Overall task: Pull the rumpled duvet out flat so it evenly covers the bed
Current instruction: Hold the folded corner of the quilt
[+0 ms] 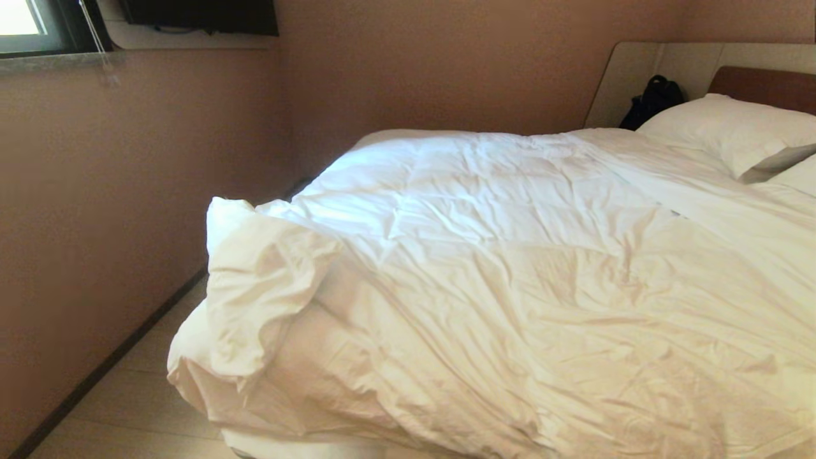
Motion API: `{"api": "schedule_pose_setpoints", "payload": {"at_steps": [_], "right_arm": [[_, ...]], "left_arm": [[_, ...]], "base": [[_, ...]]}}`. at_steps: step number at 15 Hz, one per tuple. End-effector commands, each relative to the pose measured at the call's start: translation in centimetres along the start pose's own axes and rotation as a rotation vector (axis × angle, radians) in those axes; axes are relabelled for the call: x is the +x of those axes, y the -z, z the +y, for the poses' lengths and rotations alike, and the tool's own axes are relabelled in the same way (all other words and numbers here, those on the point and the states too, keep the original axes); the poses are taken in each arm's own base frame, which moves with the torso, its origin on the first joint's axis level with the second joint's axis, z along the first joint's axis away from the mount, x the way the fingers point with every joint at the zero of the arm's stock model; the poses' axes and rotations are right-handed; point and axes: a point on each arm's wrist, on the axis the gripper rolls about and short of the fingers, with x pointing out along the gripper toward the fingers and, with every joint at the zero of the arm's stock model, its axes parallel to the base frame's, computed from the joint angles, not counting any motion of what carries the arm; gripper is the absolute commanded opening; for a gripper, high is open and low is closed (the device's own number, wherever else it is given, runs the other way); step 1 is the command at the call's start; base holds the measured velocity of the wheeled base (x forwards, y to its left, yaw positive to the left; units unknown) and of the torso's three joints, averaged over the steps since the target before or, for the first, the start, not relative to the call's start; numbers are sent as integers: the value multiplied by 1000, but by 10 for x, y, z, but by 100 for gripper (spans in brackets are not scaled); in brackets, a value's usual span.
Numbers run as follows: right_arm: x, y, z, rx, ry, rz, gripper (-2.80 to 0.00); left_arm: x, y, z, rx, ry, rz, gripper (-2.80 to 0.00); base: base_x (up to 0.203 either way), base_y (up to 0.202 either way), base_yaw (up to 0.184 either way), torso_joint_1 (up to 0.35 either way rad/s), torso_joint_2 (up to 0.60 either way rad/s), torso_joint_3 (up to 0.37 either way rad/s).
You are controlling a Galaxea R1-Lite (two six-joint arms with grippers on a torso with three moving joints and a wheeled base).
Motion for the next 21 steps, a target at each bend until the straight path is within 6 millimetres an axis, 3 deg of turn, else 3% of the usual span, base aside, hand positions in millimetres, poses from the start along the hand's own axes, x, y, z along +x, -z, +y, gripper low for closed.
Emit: {"api": "schedule_pose_setpoints", "payload": {"at_steps": [1, 18, 21], "right_arm": [[0, 0, 0, 0, -1, 0, -280], [0, 0, 0, 0, -1, 0, -280], [0, 0, 0, 0, -1, 0, -280]], "left_arm": [[0, 0, 0, -1, 0, -1, -280], [0, 0, 0, -7, 0, -1, -280], [0, 0, 0, -8, 0, -1, -280]], "base": [[0, 196, 0, 2, 2, 7], [0, 195, -1, 3, 2, 2], [0, 79, 0, 1, 1, 3]]}}
